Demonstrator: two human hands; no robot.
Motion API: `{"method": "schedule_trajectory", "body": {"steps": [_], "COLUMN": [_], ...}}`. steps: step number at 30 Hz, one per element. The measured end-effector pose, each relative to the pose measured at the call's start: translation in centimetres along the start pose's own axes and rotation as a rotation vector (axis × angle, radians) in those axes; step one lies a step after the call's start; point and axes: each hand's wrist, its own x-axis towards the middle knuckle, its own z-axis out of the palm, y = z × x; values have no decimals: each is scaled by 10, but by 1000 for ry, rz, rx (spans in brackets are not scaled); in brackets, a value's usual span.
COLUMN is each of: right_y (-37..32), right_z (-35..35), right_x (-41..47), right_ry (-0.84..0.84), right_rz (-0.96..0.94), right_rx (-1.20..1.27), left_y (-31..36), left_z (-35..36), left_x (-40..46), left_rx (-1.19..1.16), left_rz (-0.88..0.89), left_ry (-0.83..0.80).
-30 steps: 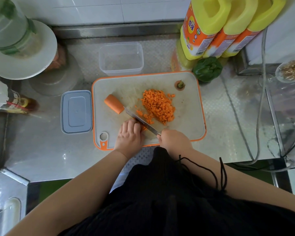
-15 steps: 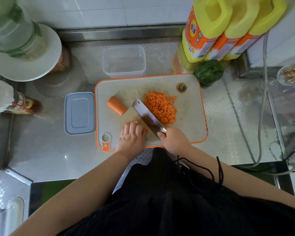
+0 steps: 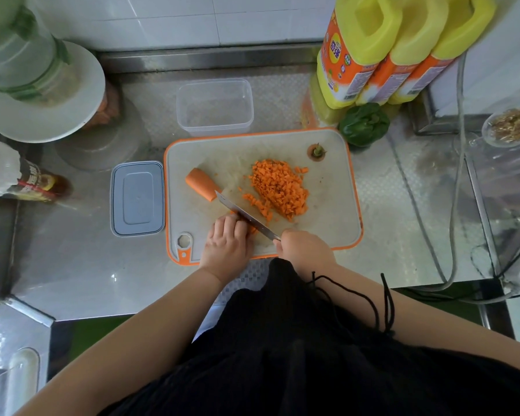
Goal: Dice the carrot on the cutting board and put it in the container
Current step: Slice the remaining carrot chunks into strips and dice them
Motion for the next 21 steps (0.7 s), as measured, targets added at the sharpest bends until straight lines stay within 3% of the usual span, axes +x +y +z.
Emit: {"method": "schedule_trajectory", "body": {"steps": [9,17,21], "right_y": [-9,11,8], "right_z": [8,3,1], "right_x": [13,16,8], "right_ry": [-21,11,54], "right_rz": [57,117,64], "right_rx": [-15,189,113], "left_y": [0,2,2], "left_z": [5,-6,-13], "left_x": [4,3,-2], "left_rx": [-20,18,21], "left_rz": [21,11,-23], "left_ry": [25,-17,-41]}}
